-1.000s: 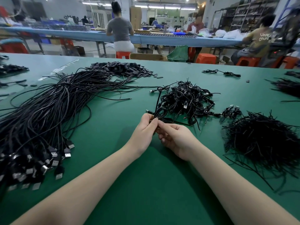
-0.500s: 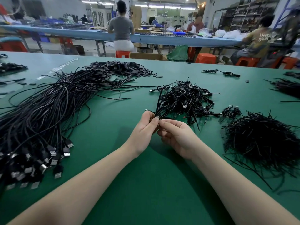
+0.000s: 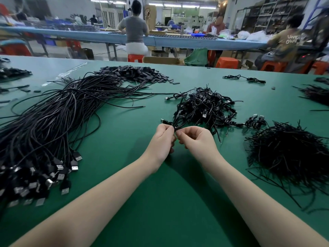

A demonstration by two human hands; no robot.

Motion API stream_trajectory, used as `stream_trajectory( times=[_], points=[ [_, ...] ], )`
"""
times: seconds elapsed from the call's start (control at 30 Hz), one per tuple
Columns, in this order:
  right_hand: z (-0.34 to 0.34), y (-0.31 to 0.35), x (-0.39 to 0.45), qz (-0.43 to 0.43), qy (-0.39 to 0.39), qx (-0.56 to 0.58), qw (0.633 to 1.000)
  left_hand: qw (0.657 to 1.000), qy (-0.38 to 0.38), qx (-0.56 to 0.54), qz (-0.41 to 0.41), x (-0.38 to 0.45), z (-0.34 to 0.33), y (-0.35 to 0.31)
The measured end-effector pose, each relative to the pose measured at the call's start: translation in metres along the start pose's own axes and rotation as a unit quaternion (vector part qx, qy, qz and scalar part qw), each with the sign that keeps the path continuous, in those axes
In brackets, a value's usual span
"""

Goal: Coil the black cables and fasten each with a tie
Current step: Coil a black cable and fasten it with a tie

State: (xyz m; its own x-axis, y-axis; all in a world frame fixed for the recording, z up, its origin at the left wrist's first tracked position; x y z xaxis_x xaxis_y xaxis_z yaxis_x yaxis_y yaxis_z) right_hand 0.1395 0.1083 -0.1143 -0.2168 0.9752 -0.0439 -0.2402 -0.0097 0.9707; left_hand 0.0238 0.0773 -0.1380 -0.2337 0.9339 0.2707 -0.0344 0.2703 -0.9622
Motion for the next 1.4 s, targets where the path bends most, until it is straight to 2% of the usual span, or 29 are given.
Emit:
stream_trajectory(
  times=[0.1, 0.17, 0.2, 0.3, 0.33, 0.37, 0.4, 0.47, 0.5, 0.6, 0.67, 0.77, 0.83, 0.9, 1.0, 1.13, 1.17, 1.23, 1.4],
  points=[
    [0.003, 0.007, -0.004, 0.081, -0.069, -0.12, 0.987, 0.999, 0.004, 0.043, -0.005, 0.0, 0.001, -0.002],
    [0.002, 0.017, -0.014, 0.162, -0.119, -0.203, 0.958, 0.996, 0.019, 0.09, 0.018, 0.0, 0.003, -0.004],
    [0.001, 0.024, -0.02, 0.221, -0.143, -0.255, 0.931, 0.993, 0.036, 0.103, 0.049, 0.0, 0.003, -0.003],
    [-0.016, 0.044, -0.045, 0.415, -0.204, -0.416, 0.783, 0.965, 0.116, 0.138, 0.191, -0.006, 0.007, -0.003],
    [-0.021, 0.045, -0.049, 0.449, -0.195, -0.429, 0.759, 0.951, 0.143, 0.143, 0.233, -0.01, 0.012, -0.004],
    [-0.025, 0.045, -0.051, 0.464, -0.171, -0.425, 0.758, 0.94, 0.165, 0.141, 0.262, -0.012, 0.018, -0.006],
    [-0.027, 0.045, -0.051, 0.458, -0.138, -0.406, 0.778, 0.936, 0.178, 0.13, 0.276, -0.012, 0.024, -0.008],
    [-0.021, 0.041, -0.042, 0.379, -0.087, -0.319, 0.864, 0.944, 0.185, 0.09, 0.259, -0.008, 0.028, -0.014],
    [-0.014, 0.037, -0.035, 0.332, -0.086, -0.262, 0.902, 0.953, 0.189, 0.059, 0.229, -0.005, 0.027, -0.018],
    [0.008, 0.022, -0.013, 0.192, -0.106, -0.124, 0.968, 0.973, 0.216, -0.008, 0.084, 0.004, 0.012, -0.039],
    [0.013, 0.01, -0.003, 0.112, -0.073, -0.034, 0.99, 0.968, 0.237, 0.071, -0.029, 0.007, 0.007, -0.051],
    [0.008, 0.001, 0.0, 0.07, -0.021, 0.036, 0.997, 0.937, 0.213, 0.236, -0.146, 0.012, 0.009, -0.059],
    [0.005, -0.001, 0.001, 0.058, -0.006, 0.041, 0.997, 0.932, 0.204, 0.245, -0.174, 0.012, 0.008, -0.061],
    [0.008, 0.001, 0.0, 0.071, -0.035, -0.003, 0.997, 0.944, 0.195, 0.207, -0.167, 0.012, 0.009, -0.06],
    [0.011, 0.012, -0.007, 0.139, -0.092, -0.108, 0.98, 0.958, 0.168, 0.203, -0.113, 0.013, 0.011, -0.051],
    [0.005, 0.032, -0.029, 0.285, -0.13, -0.24, 0.919, 0.98, 0.163, 0.054, 0.099, 0.003, 0.008, -0.02],
    [0.003, 0.034, -0.034, 0.317, -0.142, -0.261, 0.901, 0.979, 0.163, 0.027, 0.118, 0.003, 0.009, -0.017],
    [0.004, 0.036, -0.038, 0.33, -0.159, -0.249, 0.896, 0.978, 0.187, 0.036, 0.087, 0.006, 0.011, -0.02],
    [0.014, 0.033, -0.03, 0.285, -0.168, -0.157, 0.931, 0.963, 0.228, 0.137, -0.053, 0.009, 0.011, -0.043]
  ],
)
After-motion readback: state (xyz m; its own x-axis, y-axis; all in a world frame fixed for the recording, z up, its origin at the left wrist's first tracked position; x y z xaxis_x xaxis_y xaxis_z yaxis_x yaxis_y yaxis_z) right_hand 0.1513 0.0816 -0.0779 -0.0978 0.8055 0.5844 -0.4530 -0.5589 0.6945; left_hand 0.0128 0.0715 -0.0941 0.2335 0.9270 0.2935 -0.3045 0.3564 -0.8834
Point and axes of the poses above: each hand's wrist, its own x-axis towards the middle knuckle, its own z-axis out of the back of the hand, y = z × x, the point moved 8 cm from there along x, towards the middle knuckle, and after that the axes turned 15 degrees about -z, right-handed, at the moved point
